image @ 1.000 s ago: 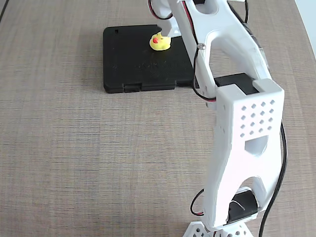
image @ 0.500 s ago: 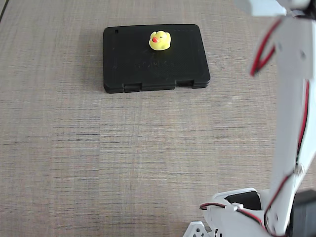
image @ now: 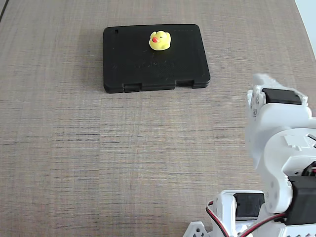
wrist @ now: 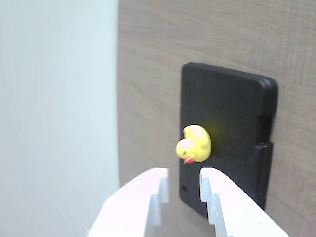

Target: Grasp a duck and put it on the black surface.

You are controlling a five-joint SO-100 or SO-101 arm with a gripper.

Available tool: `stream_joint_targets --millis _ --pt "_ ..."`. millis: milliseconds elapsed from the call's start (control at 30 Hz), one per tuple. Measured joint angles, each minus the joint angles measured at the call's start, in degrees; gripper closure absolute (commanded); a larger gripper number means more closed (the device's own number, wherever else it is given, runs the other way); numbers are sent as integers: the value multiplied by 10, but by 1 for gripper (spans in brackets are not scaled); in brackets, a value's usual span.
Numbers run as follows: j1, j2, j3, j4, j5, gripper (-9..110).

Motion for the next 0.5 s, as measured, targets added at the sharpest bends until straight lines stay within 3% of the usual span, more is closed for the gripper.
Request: stream_joint_targets --millis 200,500 --pt "6 76 167 -54 0 101" --pt "48 83 275 -64 1 102"
